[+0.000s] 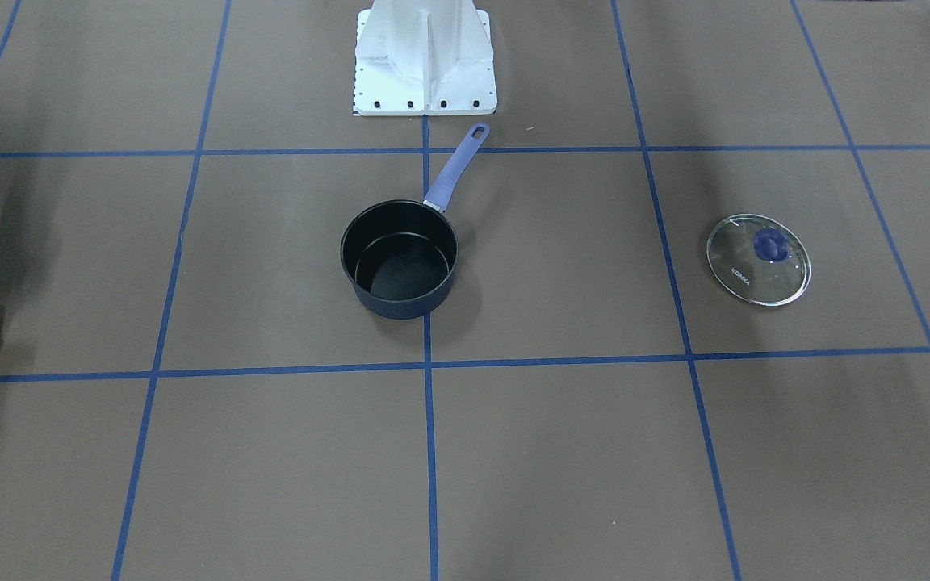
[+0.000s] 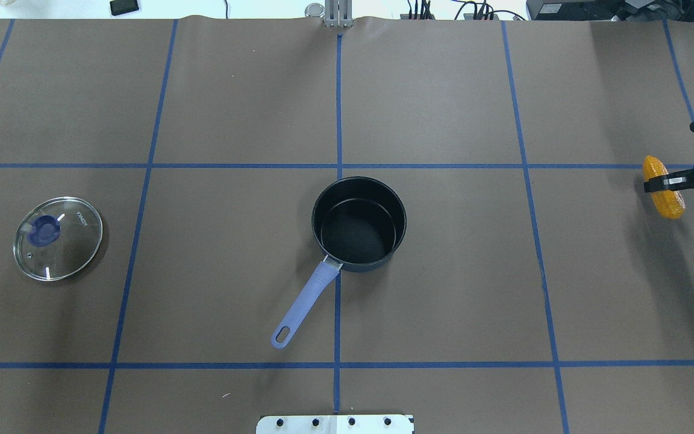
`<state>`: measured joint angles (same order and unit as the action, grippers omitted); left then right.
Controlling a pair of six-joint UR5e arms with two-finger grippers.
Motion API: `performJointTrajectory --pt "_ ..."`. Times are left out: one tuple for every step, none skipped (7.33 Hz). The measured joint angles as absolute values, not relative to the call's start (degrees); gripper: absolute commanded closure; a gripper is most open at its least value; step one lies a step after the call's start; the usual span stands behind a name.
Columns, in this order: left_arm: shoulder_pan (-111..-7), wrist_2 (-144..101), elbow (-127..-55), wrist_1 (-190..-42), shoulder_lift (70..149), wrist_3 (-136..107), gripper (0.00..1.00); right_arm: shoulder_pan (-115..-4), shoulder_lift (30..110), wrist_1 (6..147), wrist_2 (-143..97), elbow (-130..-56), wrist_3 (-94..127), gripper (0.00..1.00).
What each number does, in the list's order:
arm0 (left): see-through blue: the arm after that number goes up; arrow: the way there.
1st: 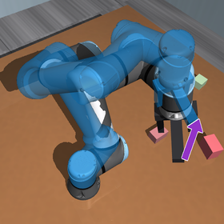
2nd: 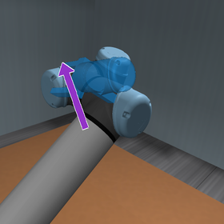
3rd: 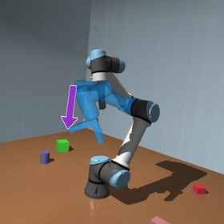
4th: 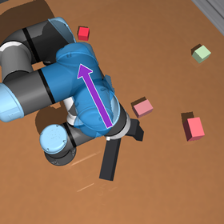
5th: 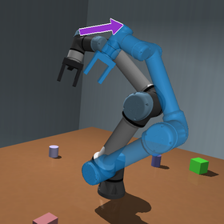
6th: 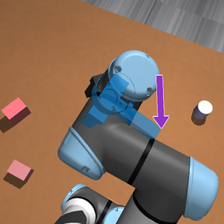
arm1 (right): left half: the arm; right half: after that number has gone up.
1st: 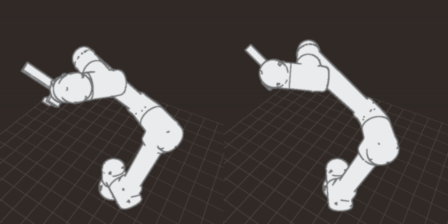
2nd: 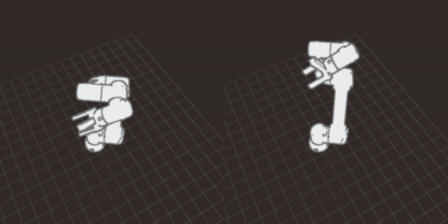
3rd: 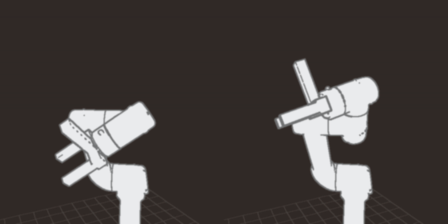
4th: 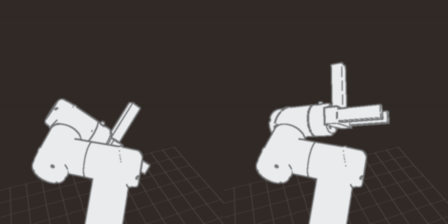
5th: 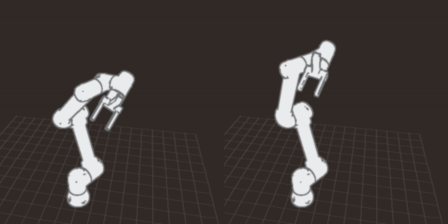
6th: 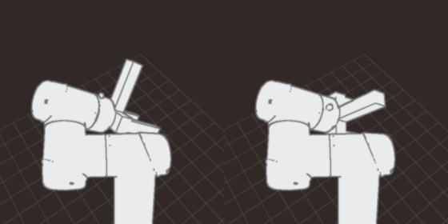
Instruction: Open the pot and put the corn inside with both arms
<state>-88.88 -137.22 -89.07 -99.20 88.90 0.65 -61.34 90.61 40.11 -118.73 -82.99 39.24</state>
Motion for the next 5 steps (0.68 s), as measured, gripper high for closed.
performJointTrajectory --pt "-88.9 -137.3 -89.1 -99.0 88.8 0.5 0.02 -61.3 89.1 44.8 -119.3 -86.6 39.3 1.0" --pt "-88.9 -137.3 -89.1 -98.8 88.7 0.4 0.02 -61.2 87.4 51.7 -119.5 -91.4 39.6 1.0" --pt "-88.9 -137.3 -89.1 -98.7 88.5 0.3 0.02 -60.5 86.4 57.8 -119.6 -96.2 40.2 1.0" --pt "-88.9 -137.3 -89.0 -98.6 88.2 0.2 0.02 -58.7 84.5 62.9 -119.4 -100.5 43.4 1.0" --pt "-88.9 -137.3 -89.0 -98.5 88.1 0.1 0.02 -54.8 80.3 67.2 -117.7 -102.7 49.7 1.0"
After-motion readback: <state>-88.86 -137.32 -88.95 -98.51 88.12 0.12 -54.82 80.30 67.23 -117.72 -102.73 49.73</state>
